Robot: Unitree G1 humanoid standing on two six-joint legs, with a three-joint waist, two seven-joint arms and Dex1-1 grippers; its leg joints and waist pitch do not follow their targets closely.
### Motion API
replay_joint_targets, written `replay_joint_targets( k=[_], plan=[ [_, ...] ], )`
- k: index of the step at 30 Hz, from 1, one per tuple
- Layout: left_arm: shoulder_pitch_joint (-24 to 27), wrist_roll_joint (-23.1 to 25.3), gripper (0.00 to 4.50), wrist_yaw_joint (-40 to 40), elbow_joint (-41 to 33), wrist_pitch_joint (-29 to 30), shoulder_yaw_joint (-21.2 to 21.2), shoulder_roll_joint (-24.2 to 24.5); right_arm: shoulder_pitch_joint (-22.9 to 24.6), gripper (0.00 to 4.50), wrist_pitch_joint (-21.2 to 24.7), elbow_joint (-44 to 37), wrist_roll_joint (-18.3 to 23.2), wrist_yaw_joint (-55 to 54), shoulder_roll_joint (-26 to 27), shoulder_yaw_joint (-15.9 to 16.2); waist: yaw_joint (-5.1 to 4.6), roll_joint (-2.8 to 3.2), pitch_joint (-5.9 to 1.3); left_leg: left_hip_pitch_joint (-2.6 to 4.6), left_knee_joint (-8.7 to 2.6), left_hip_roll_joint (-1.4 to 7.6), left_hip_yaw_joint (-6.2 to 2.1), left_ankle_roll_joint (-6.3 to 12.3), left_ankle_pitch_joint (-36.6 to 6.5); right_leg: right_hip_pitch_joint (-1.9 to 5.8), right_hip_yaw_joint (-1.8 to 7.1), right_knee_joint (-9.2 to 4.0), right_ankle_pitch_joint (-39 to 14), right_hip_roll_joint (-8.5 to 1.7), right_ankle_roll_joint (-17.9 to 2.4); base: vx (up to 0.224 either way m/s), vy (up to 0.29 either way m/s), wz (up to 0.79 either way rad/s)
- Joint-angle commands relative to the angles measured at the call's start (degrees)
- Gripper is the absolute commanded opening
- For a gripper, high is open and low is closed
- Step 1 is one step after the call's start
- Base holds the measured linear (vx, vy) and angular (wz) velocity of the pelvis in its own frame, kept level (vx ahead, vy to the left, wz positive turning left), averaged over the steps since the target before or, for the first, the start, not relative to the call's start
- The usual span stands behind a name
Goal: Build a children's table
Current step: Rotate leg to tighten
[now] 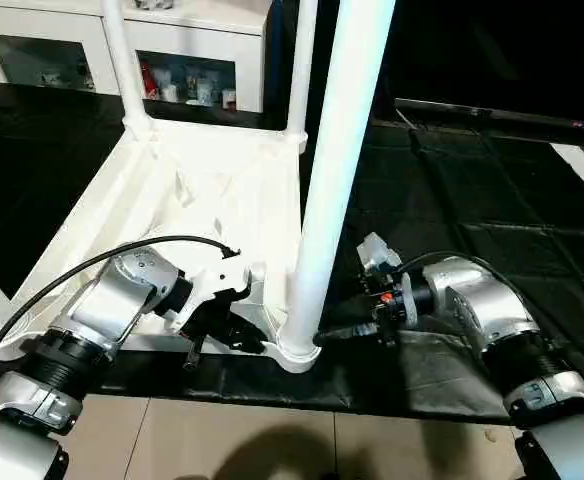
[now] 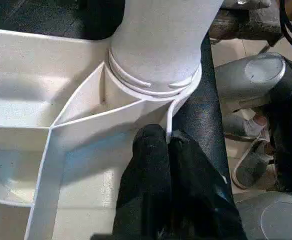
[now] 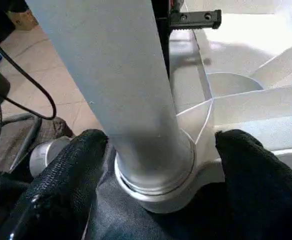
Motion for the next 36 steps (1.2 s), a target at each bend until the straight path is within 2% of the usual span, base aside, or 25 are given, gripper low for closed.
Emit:
replay_joint_targets(
  k=[1, 3, 5, 8, 9, 14, 15, 17, 20, 28, 32, 33, 34, 36],
  plan=[
    [0.4, -0.5, 0.0, -1.1, -2.0, -0.5, -1.3, -0.2, -0.7, 3.4, -0.4, -0.1, 0.6, 1.1, 0.1, -0.1, -0.23, 0.29, -4.27, -1.39, -3.76, -2.92, 3.02, 2.64, -8.0, 5.1, 2.11, -3.1, -24.2, -1.4, -5.9, 0.0, 0.0, 0.0],
    [0.4, -0.4, 0.0, -0.7, -1.8, -0.6, -1.2, -0.4, -0.4, 3.32, -0.6, -0.3, 0.5, 1.1, 0.9, 0.4, -0.25, 0.29, -4.24, -1.41, -3.76, -2.93, 3.03, 2.64, -8.1, 5.07, 2.12, -3.13, -24.5, -1.43, -5.8, 0.0, 0.0, 0.0],
    [0.4, -0.4, 0.0, -0.5, -1.7, -0.6, -1.2, -0.5, -0.4, 3.05, -1.0, -0.1, 0.5, 0.8, 1.3, 0.4, -0.25, 0.38, -4.28, -1.36, -3.76, -2.94, 3.01, 2.52, -8.2, 5.05, 2.13, -3.14, -24.7, -1.45, -5.7, 0.0, 0.0, 0.0],
    [0.4, -0.4, 0.0, -0.4, -1.7, -0.6, -1.2, -0.6, -0.4, 2.96, -1.5, 0.0, 0.4, 0.0, 2.3, 0.5, -0.3, 0.47, -4.22, -1.28, -3.8, -2.92, 2.99, 2.32, -8.8, 4.98, 2.08, -3.26, -25.2, -1.45, -5.5, 0.0, 0.0, 0.0],
    [0.4, -0.4, 0.0, -0.3, -1.7, -0.6, -1.2, -0.6, -0.4, 2.72, -1.7, -0.1, 0.5, -0.1, 2.7, 0.5, -0.32, 0.44, -4.22, -1.27, -3.79, -2.97, 2.99, 2.26, -9.1, 4.99, 2.05, -3.3, -25.7, -1.43, -5.3, 0.0, 0.0, 0.0],
    [0.6, -0.4, 0.0, 0.0, -1.8, -0.5, -1.1, -0.8, -0.1, 2.72, -2.2, -0.3, 0.4, -0.6, 3.7, 0.5, -0.33, 0.54, -4.23, -1.22, -3.81, -2.97, 2.94, 2.08, -9.4, 4.97, 2.02, -3.42, -26.2, -1.43, -5.1, 0.0, 0.0, 0.0],
    [0.6, -0.4, 0.0, 0.0, -1.8, -0.5, -1.1, -0.8, -0.1, 2.35, -2.2, -0.3, 0.4, -0.6, 3.7, 0.5, -0.32, 0.57, -4.24, -1.21, -3.82, -2.95, 2.92, 2.07, -9.4, 4.97, 2.02, -3.4, -26.1, -1.44, -5.1, 0.0, 0.0, 0.0],
    [0.6, -0.5, 0.0, 0.1, -1.6, -0.5, -1.1, -0.9, 0.0, 2.36, -2.0, -0.3, 0.4, -0.3, 3.8, 0.6, -0.35, 0.41, -4.24, -1.24, -3.81, -2.94, 2.93, 2.1, -9.4, 4.99, 2.03, -3.38, -25.9, -1.41, -5.1, 0.0, 0.0, 0.0],
    [0.6, -0.6, 0.0, 0.4, -1.5, -0.6, -1.0, -0.8, 0.1, 2.15, -1.5, -0.4, 0.5, 0.3, 3.8, 0.6, -0.38, 0.46, -4.23, -1.22, -3.82, -2.97, 2.93, 2.08, -9.6, 4.95, 2.08, -3.41, -26.1, -1.42, -5.0, 0.0, 0.0, 0.0],
    [0.7, -0.8, 0.0, 2.2, -1.4, 0.8, -0.1, -1.5, 1.0, 2.11, -0.4, -1.5, 1.3, 0.2, 4.3, 0.3, -0.37, 0.31, -4.27, -1.24, -3.81, -2.98, 2.92, 2.03, -9.5, 4.98, 2.08, -3.33, -25.9, -1.4, -4.9, 0.0, 0.0, 0.0],
    [0.4, -1.5, 0.0, 6.6, -0.7, 3.6, 2.1, -3.8, 2.5, 2.11, 0.9, -3.1, 1.8, -1.8, 5.2, 0.1, -0.35, 0.27, -4.22, -1.22, -3.77, -3.05, 3.01, 1.98, -9.5, 4.91, 2.08, -3.52, -26.4, -1.33, -4.6, 0.0, 0.0, 0.0],
    [0.3, -1.9, 0.0, 8.2, -0.4, 4.5, 2.9, -4.7, 2.8, 2.11, 0.8, -3.1, 1.6, -3.2, 5.6, -0.1, -0.23, 0.29, -4.12, -0.94, -3.71, -3.09, 3.03, 1.95, -10.1, 4.69, 1.96, -3.78, -27.5, -1.29, -4.3, 0.0, 0.0, 0.0],
    [0.1, -2.1, 0.0, 9.7, -0.3, 5.3, 3.7, -5.5, 3.0, 2.09, 0.8, -2.9, 1.3, -4.9, 6.1, -0.5, -0.39, 0.24, -4.11, -1.23, -3.67, -3.24, 2.99, 1.84, -10.4, 4.89, 1.84, -3.87, -28.7, -1.28, -3.7, 0.0, 0.0, 0.0],
    [0.0, -2.7, 0.0, 13.4, -0.3, 7.4, 5.4, -7.6, 2.9, 2.09, 0.7, -1.5, 0.1, -11.6, 8.1, -1.8, -0.66, 0.21, -4.04, -1.27, -3.44, -3.49, 3.04, 1.4, -10.7, 4.75, 1.54, -4.37, -31.1, -1.24, -2.2, 0.0, 0.0, 0.0]
  ],
)
